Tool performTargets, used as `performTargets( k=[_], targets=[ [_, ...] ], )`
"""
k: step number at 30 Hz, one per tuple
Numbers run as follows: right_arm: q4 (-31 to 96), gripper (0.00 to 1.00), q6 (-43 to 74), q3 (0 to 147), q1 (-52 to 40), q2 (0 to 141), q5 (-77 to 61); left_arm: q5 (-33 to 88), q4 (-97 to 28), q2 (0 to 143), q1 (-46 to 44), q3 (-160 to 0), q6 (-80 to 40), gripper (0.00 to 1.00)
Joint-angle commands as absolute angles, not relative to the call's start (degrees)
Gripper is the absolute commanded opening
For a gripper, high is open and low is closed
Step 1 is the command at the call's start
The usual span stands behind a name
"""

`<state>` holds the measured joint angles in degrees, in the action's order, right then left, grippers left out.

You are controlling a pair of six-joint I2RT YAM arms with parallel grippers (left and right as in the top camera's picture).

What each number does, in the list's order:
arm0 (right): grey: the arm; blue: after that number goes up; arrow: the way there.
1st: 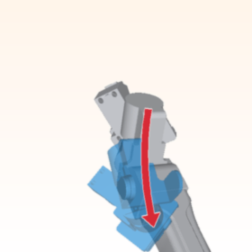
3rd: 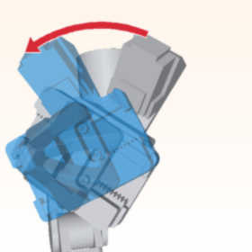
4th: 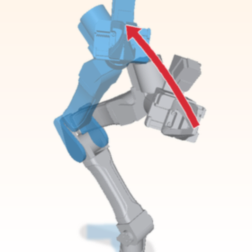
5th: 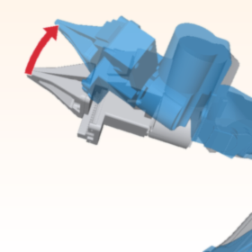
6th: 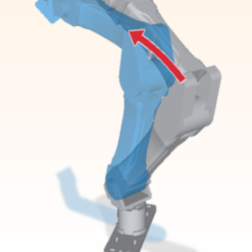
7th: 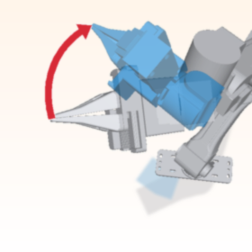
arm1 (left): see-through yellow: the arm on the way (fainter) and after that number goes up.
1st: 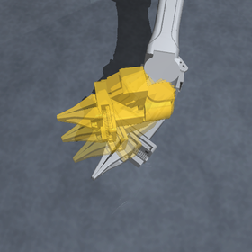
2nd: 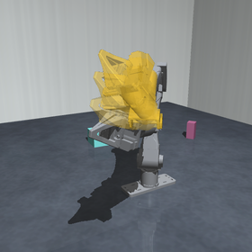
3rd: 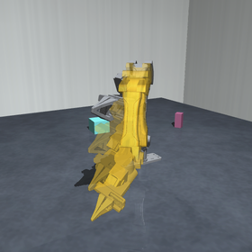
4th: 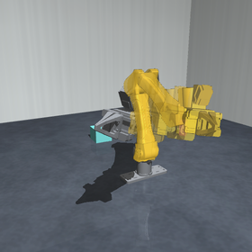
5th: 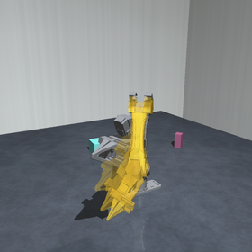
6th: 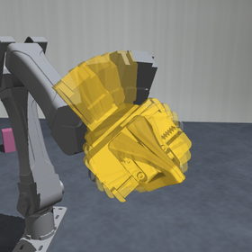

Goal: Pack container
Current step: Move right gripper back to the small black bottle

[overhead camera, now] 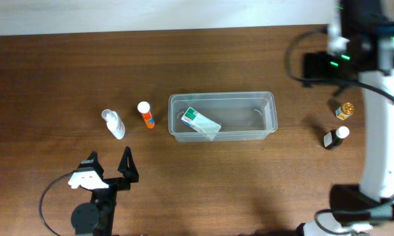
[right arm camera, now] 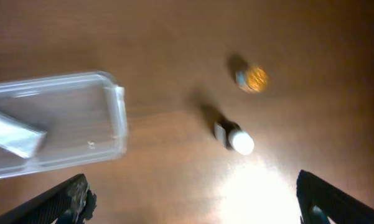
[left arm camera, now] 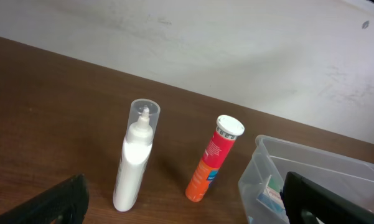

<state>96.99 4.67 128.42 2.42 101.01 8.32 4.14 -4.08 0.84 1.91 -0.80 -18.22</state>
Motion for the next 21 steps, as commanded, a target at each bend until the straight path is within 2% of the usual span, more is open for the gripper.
performTargets(
  k=[1,7,12,21],
  targets=[
    [97.2,0.98,6.4,119.3,9.1,101.1,5.0,4.7,-4.2,0.3,2.2,-0.5,-18.8,0.99],
    [89.9,0.98,-5.9,104.4,13.9,101.2,2.2,4.7,-4.1,0.3,2.2,-0.5,-18.8,0.99],
    [81.7,0.98,-6.7,96.1,17.1,101.5,1.9,4.7,-4.2,0.3,2.2,-0.5,-18.8,0.99],
    [76.8,0.98,-6.8,94.3,23.6,101.7,-2.3,4.7,-4.1,0.3,2.2,-0.5,-18.8,0.99]
  ],
)
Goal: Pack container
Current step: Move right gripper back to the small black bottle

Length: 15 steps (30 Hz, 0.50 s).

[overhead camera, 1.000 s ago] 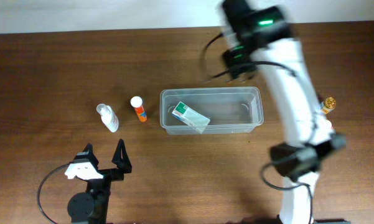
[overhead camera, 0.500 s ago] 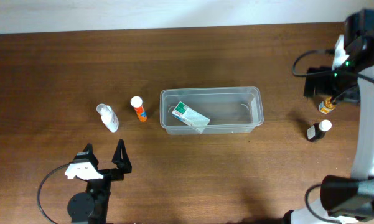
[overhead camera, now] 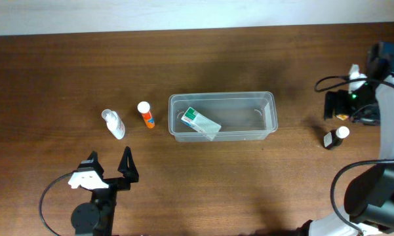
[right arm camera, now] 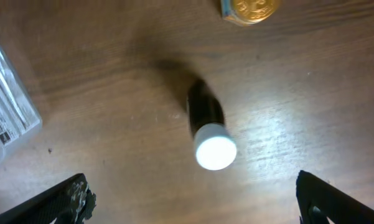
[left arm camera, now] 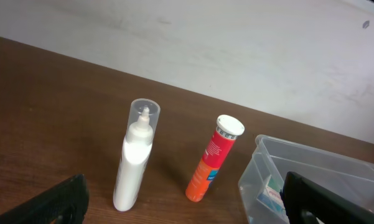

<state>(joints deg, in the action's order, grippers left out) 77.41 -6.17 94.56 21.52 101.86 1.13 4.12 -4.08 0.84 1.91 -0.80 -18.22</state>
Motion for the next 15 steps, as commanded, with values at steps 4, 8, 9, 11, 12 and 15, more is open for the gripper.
performTargets(
  k=[4,8,9,11,12,15],
  targets=[
    [76.5,0.98,-8.6,93.8,24.5,101.8,-5.9,4.7,-4.1,0.3,2.2,-0.5,-18.8,0.99],
    [75.4,0.98,-8.6,92.3,24.1,102.4,-5.8,4.7,-4.2,0.3,2.2,-0.5,-18.8,0.99],
    [74.9,0.98,-8.6,91.8,24.1,102.8,-5.8,4.7,-4.1,0.3,2.2,-0.5,-18.8,0.99],
    [74.3,0.98,-9.3,90.9,24.1,103.5,-5.8,4.7,-4.1,0.3,2.2,-0.5,-18.8,1.0],
    [74.1,0.98,-9.9,90.5,24.1,104.1,-5.8,4.7,-4.2,0.3,2.2,-0.5,-18.8,0.99],
    [73.9,0.98,-10.6,89.9,24.1,106.1,-5.2,4.7,-4.2,0.4,2.2,-0.5,-18.8,0.99]
  ],
)
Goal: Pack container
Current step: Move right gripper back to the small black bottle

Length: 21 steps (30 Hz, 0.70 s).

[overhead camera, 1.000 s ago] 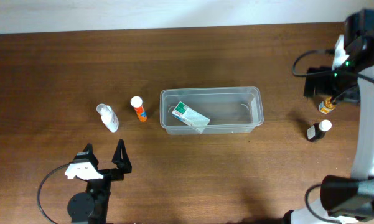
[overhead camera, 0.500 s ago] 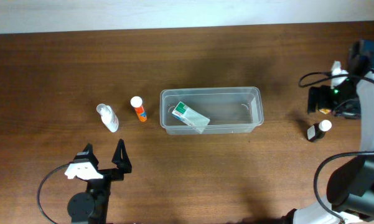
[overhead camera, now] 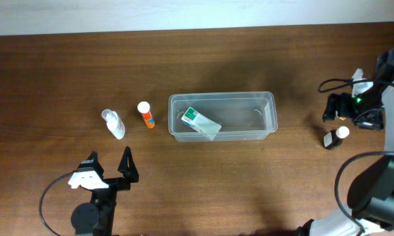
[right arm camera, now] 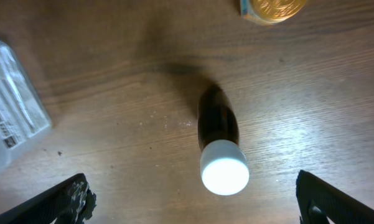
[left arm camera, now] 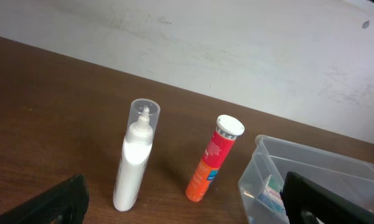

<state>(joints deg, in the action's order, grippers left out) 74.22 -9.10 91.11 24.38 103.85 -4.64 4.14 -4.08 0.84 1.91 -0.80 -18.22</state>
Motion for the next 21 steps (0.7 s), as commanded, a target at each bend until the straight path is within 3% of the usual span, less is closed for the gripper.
performTargets(
  k=[1,21],
  targets=[
    [73.8,0.99,-10.9,89.7,24.1,106.6,-4.9,4.7,-4.2,0.3,2.2,-0.5,-18.8,1.0],
    [69.6,0.97,-12.4,83.3,25.2,109.4,-1.7,4.7,-4.1,0.3,2.2,-0.5,-18.8,0.99]
  ],
)
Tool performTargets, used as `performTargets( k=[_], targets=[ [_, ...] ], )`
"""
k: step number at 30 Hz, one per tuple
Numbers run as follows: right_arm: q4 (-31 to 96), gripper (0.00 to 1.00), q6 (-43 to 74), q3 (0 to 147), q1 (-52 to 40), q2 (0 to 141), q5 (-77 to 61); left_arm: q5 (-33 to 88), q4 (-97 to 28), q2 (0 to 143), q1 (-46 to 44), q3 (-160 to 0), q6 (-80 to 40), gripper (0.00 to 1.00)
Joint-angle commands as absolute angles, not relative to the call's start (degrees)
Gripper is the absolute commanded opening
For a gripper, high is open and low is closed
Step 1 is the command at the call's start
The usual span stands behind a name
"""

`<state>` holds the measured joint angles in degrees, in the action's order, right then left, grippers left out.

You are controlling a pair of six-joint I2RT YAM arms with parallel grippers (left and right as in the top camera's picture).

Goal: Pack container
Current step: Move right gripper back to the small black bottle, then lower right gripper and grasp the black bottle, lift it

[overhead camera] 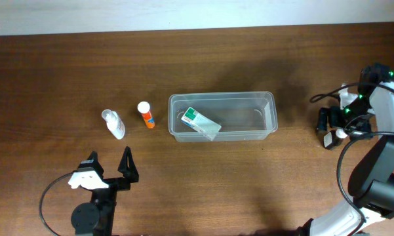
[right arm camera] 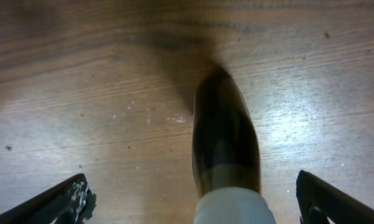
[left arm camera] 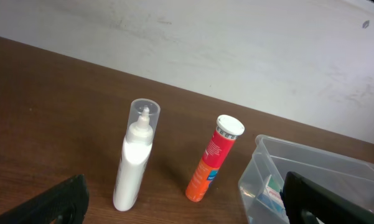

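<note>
The clear plastic container (overhead camera: 223,116) sits mid-table with a green-and-white box (overhead camera: 200,122) inside. A dark bottle with a white cap (right arm camera: 226,158) stands at the far right (overhead camera: 332,138); my right gripper (overhead camera: 334,124) hangs open right over it, fingers (right arm camera: 71,199) wide on either side and not touching it. A white squeeze bottle (left arm camera: 135,157) and an orange tube (left arm camera: 211,160) stand left of the container. My left gripper (overhead camera: 108,169) rests open near the front edge, facing them, with nothing between its fingers.
The container's near corner (left arm camera: 261,180) shows at the right of the left wrist view. A pale wall (left arm camera: 236,50) runs behind the table's far edge. The right arm's cable (overhead camera: 344,164) loops along the right side.
My right gripper has come lower and closer over the dark bottle, which now fills the middle of its wrist view. The gold-capped jar has left that view. The left arm is unchanged.
My right gripper was high above the table's right end, with the container corner, dark bottle and gold-capped jar all below. It then stood over the bottle and jar, then closer, and now sits low with the bottle between its open fingers. The left arm never moved.
</note>
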<state>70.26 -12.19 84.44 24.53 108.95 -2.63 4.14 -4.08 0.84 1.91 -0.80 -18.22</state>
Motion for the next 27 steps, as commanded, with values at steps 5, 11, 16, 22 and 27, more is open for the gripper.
performTargets(
  k=[5,11,16,22,27],
  targets=[
    [67.5,0.96,-12.4,82.8,25.3,109.4,-1.7,4.7,-4.2,0.3,2.2,-0.5,-18.8,0.99],
    [64.6,0.95,-13.1,80.6,25.3,109.4,-1.9,4.7,-4.1,0.3,2.2,-0.5,-18.8,1.0],
    [62.3,0.92,-13.1,78.1,25.3,109.5,-1.9,4.7,-4.2,0.4,2.2,-0.5,-18.8,0.99],
    [62.2,0.9,-13.1,78.1,25.3,109.5,-1.9,4.7,-4.2,0.3,2.2,-0.5,-18.8,0.99],
    [61.9,0.75,-13.1,78.1,25.3,109.4,-1.9,4.7,-4.1,0.3,2.2,-0.5,-18.8,0.99]
  ],
)
